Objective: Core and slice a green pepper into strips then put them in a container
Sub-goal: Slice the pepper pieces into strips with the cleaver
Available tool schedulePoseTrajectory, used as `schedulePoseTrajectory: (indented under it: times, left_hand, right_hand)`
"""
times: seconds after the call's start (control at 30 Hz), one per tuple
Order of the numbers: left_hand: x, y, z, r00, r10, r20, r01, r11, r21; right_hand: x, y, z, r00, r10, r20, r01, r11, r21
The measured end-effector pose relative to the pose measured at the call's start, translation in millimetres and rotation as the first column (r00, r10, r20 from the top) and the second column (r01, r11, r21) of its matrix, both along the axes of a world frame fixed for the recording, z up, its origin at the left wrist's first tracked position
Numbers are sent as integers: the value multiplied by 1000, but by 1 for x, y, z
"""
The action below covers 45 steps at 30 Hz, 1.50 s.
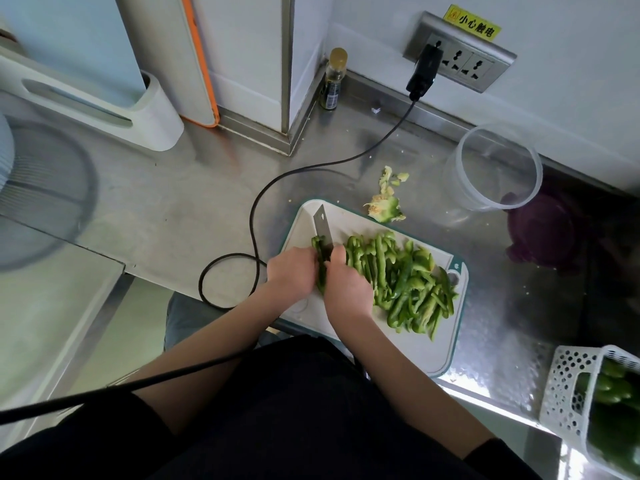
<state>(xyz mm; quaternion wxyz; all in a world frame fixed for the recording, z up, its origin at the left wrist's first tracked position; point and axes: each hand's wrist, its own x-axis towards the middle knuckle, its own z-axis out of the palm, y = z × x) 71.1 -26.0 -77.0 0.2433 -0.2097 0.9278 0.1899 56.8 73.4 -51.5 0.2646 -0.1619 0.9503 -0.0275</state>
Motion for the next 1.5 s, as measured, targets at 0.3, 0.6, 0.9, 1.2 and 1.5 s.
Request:
schedulePoseTrajectory:
  times: [0.3, 0.6, 0.9, 1.2, 1.5]
  left_hand:
    - [-4, 3, 6, 998, 25, 51, -25, 1000, 15]
    - [-3, 1, 6, 998, 19, 52, -21, 999, 39]
    - [-2, -1, 2, 999, 41, 19, -43, 994, 100]
    - [8, -15, -7, 984, 175, -38, -152, 927, 342]
    - [0, -32, 6, 838, 522, -161, -408, 794, 452]
  right_hand:
    - [-19, -11, 3, 999, 49, -19, -50, 998, -46]
    - [-14, 0, 3, 992, 128, -19, -129, 992, -18]
    - [-12, 21, 1, 997, 54, -63, -53, 998, 26]
    - [-7, 31, 18, 978, -207, 17, 204, 948, -244]
    - [-6, 19, 18, 990, -134, 51, 143, 960, -240]
